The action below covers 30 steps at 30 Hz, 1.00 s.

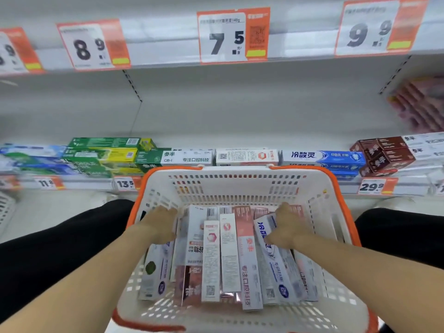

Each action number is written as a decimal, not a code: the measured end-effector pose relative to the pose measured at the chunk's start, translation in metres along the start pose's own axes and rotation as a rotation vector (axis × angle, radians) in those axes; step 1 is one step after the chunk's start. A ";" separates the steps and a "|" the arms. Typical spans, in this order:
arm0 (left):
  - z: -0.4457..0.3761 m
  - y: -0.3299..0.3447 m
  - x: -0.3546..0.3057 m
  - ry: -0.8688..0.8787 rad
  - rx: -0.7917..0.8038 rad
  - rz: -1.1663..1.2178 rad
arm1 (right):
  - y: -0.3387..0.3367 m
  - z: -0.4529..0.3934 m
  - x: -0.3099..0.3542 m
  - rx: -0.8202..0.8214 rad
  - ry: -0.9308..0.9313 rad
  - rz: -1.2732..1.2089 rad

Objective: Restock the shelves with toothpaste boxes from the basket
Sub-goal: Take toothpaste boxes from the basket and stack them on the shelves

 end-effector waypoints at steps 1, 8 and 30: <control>-0.001 -0.002 0.001 -0.007 -0.020 -0.008 | -0.003 0.001 0.010 -0.006 -0.044 0.010; 0.000 -0.021 -0.003 -0.045 0.006 0.250 | -0.055 0.019 0.080 -0.020 -0.245 -0.198; 0.114 -0.169 -0.052 0.487 0.109 1.584 | -0.140 0.076 0.159 0.101 -0.559 -0.903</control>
Point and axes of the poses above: each hand's wrist, its own z-axis away from the middle knuckle, its own y-axis out of the palm, x = y × z, the point moved 9 cm from there along -z, towards the middle knuckle, and after that the axes turned 9 degrees about -y, right-handed, at the moved point
